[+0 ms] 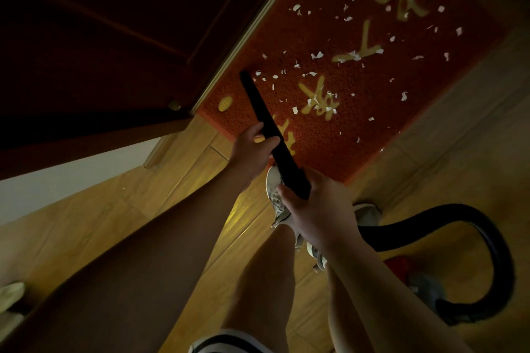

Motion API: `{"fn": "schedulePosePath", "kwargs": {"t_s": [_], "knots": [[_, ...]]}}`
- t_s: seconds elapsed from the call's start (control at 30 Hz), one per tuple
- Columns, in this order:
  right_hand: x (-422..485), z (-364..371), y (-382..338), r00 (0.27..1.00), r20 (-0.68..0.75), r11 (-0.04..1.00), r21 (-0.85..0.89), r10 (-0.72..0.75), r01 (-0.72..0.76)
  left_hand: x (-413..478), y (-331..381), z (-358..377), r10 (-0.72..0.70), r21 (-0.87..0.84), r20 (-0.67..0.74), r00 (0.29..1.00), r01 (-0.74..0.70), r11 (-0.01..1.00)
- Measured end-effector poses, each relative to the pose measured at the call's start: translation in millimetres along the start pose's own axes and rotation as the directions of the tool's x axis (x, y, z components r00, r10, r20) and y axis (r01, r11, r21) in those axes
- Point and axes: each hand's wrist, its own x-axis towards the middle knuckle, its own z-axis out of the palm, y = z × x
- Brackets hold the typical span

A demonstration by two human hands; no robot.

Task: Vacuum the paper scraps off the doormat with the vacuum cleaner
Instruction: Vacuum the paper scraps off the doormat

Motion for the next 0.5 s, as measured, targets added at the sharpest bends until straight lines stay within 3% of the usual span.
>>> {"fn": "schedulePosePath", "kwargs": {"t_s": [0.5], "knots": [[-14.8,-14.9,10.4,0.997,-0.04,0.998,-0.013,0.068,-0.069,-10.7,3.8,26.1,-0.022,0.021,0.035,0.999,0.021,1.0]]}}
